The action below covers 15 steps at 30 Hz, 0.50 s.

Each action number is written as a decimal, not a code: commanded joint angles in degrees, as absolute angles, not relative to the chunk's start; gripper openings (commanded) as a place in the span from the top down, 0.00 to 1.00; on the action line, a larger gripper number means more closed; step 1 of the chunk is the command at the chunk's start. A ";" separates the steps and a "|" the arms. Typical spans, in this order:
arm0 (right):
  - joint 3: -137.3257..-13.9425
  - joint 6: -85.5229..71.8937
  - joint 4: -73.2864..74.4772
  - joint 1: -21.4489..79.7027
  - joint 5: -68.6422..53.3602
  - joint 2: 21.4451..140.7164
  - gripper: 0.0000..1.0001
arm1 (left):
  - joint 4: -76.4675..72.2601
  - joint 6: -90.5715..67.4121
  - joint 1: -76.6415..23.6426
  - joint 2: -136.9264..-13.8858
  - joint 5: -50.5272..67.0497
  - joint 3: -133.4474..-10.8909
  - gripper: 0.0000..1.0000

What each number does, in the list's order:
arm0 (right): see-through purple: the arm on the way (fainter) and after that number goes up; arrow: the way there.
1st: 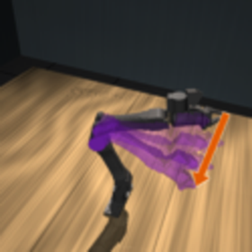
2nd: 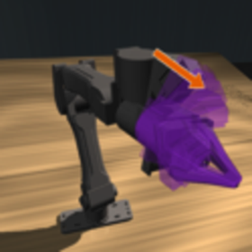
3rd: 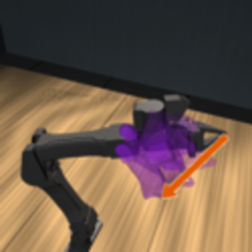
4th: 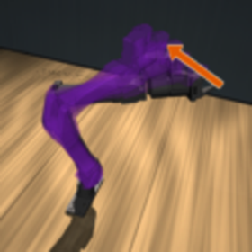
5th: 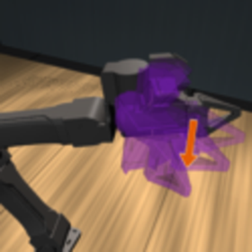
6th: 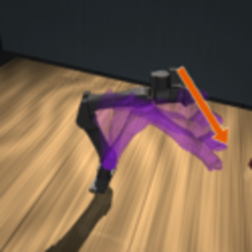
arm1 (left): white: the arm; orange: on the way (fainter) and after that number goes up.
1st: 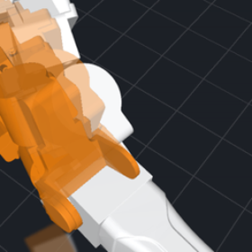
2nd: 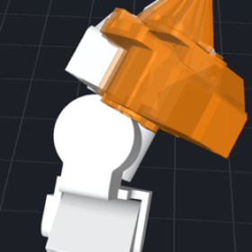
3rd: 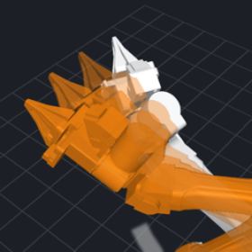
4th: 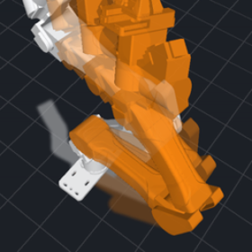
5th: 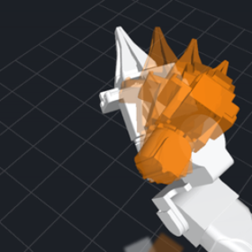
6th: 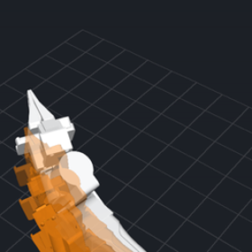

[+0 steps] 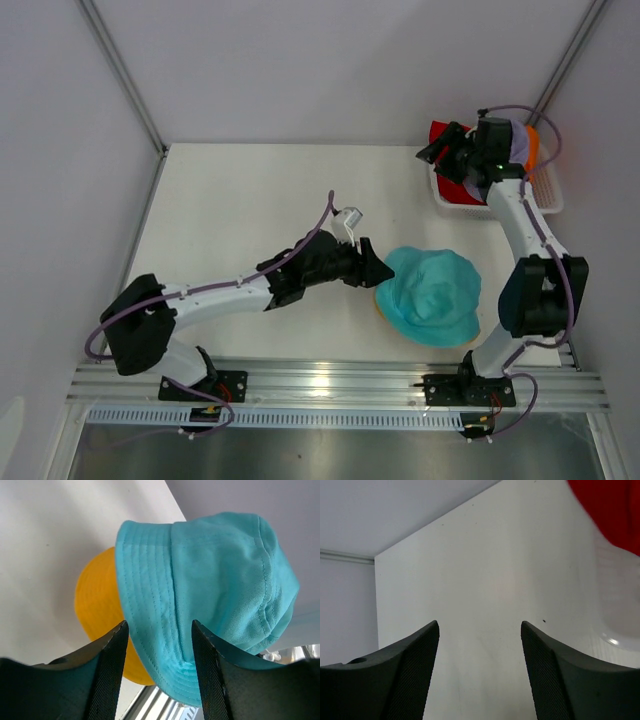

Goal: Stack the hats

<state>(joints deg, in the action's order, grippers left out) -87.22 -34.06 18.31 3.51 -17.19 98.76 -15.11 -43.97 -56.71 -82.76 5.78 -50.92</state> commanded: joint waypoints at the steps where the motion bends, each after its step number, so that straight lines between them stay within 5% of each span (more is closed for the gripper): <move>1: -86.15 -31.72 24.08 -1.73 -16.61 88.35 0.30 | -18.28 -44.03 -56.78 -86.55 11.68 -54.57 0.43; 5: -78.15 -31.99 26.53 -7.99 -17.67 77.37 0.25 | -18.54 -45.52 -56.95 -90.78 15.20 -57.39 0.48; 10: -68.40 -29.63 31.90 -12.39 -18.28 66.28 0.19 | -15.83 -49.56 -57.48 -91.32 9.42 -58.10 0.99; 15: -63.55 -27.43 36.64 -14.15 -20.56 60.65 0.17 | -16.17 -51.41 -57.39 -88.17 3.44 -55.46 0.99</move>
<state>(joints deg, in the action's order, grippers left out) -66.19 -30.28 31.70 -13.52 -18.48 61.47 -15.55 -49.34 -57.32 -91.39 8.86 -55.72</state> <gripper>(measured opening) 0.828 0.014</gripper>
